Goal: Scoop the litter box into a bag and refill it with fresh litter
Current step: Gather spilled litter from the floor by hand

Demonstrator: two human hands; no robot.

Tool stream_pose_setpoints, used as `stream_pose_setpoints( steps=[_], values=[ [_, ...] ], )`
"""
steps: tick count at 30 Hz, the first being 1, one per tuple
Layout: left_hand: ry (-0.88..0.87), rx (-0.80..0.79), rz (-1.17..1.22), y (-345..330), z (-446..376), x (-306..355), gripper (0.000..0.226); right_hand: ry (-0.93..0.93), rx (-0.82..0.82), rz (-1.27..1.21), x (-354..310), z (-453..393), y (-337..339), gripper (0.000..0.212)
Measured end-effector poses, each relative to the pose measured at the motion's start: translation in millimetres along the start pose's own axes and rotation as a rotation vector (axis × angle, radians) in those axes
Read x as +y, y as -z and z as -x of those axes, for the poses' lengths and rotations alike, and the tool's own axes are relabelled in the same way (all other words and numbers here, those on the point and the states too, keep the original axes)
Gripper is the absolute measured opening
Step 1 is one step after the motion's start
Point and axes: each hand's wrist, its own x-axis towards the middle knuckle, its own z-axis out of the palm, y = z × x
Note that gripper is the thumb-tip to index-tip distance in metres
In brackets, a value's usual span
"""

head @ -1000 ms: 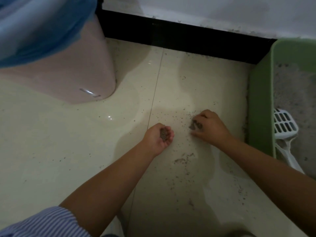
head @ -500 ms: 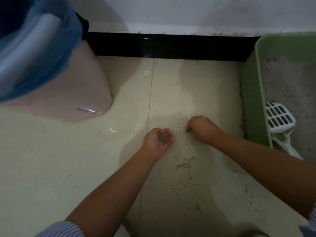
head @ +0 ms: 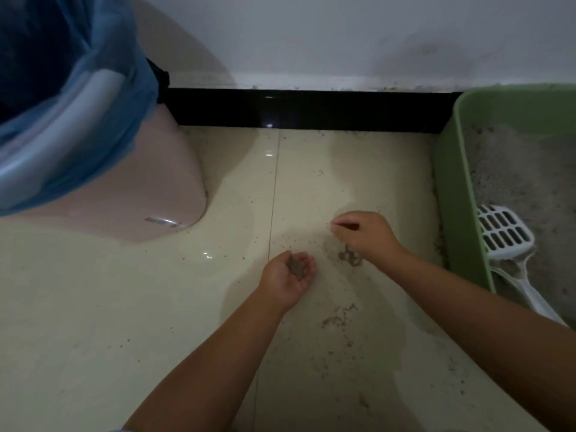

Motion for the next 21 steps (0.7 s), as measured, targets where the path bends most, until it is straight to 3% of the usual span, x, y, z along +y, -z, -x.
stream_pose_setpoints(
  steps=[4,7,11,19,21],
  values=[
    [-0.043,0.028,-0.069,3.1,-3.7,1.1,0.035,0.073,-0.031,0.352,37.5,-7.0,7.3,0.027],
    [-0.076,0.033,-0.103,2.9,-4.2,2.9,0.035,0.319,-0.097,0.528,43.1,-2.6,-6.2,0.030],
    [-0.084,0.019,-0.100,0.4,-1.8,7.1,0.037,0.469,-0.161,0.680,45.7,3.0,-4.3,0.017],
    [-0.079,0.015,-0.109,-1.2,0.9,7.0,0.046,0.442,-0.157,0.712,62.0,12.0,2.2,0.010],
    [-0.071,0.030,-0.100,0.7,0.8,6.2,0.046,0.369,-0.222,0.676,66.3,7.1,-5.9,0.028]
  ],
)
